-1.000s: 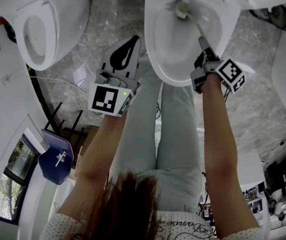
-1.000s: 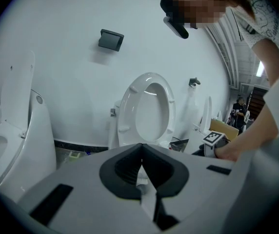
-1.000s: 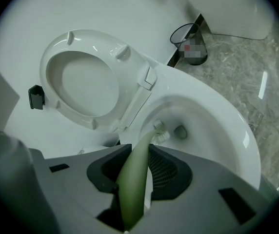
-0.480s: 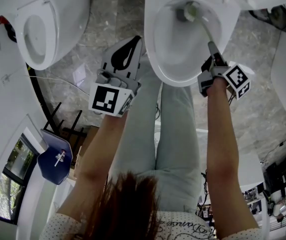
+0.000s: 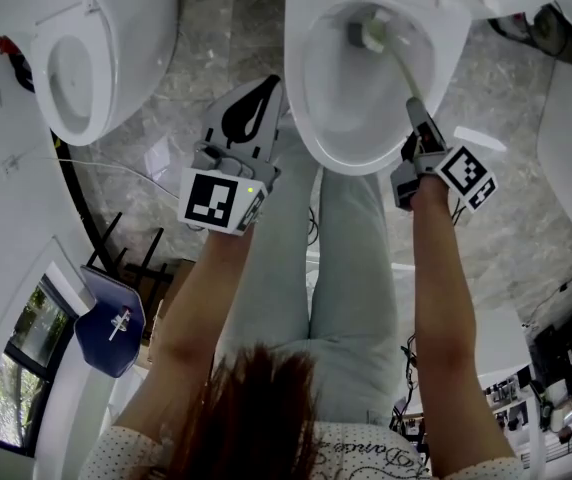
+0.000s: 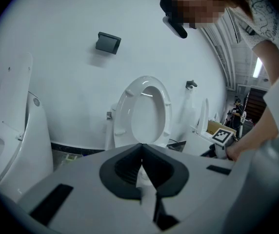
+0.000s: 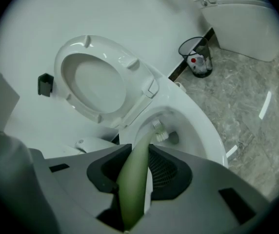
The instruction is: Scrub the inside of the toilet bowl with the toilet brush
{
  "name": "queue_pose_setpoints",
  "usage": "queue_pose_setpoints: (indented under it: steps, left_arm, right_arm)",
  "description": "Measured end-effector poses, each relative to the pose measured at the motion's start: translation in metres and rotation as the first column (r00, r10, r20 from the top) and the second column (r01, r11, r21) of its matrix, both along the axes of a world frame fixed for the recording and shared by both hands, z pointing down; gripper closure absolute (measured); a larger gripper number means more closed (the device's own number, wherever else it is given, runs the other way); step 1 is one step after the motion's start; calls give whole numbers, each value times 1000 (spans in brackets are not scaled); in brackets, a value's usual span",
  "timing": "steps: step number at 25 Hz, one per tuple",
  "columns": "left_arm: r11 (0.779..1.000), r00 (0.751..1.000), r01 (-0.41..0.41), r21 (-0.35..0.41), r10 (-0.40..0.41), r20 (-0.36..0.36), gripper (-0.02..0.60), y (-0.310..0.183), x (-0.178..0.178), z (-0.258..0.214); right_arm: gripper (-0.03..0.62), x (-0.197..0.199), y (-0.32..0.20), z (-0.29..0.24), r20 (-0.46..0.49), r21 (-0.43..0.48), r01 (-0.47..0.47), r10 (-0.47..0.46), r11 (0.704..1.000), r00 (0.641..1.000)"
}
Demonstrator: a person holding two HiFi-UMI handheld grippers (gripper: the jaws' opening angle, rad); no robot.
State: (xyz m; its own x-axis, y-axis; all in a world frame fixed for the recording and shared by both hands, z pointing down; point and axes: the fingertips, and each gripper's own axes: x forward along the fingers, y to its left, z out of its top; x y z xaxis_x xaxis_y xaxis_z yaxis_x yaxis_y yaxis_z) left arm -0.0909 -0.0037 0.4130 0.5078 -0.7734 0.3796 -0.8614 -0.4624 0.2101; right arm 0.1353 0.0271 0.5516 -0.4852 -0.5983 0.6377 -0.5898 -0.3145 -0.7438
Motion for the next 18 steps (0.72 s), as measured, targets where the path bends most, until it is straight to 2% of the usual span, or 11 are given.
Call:
queue_pose_setpoints:
  steps: [3,6,10,18]
  left_arm:
    - [1000,1000,-6,7,6,-2,578,1,2,-4]
    - [1000,1000,-16,16,16,-1,578,4,3,-14]
    - [999,1000,-20,32,20,1,580,6,2,-33]
    - [998,1000,-26,51,26,-7,578,0,5,-79]
  right_arm:
    - [476,-7,13,-21,-72,43,115,-112,992,991]
    - [476,-9,32,-43,-105,68,175,-167,982,980]
    - [474,-3,58,-76,-112,91,176,-166,980,980]
    - [474,15,69,-155,-160,188,190,-161,964,974]
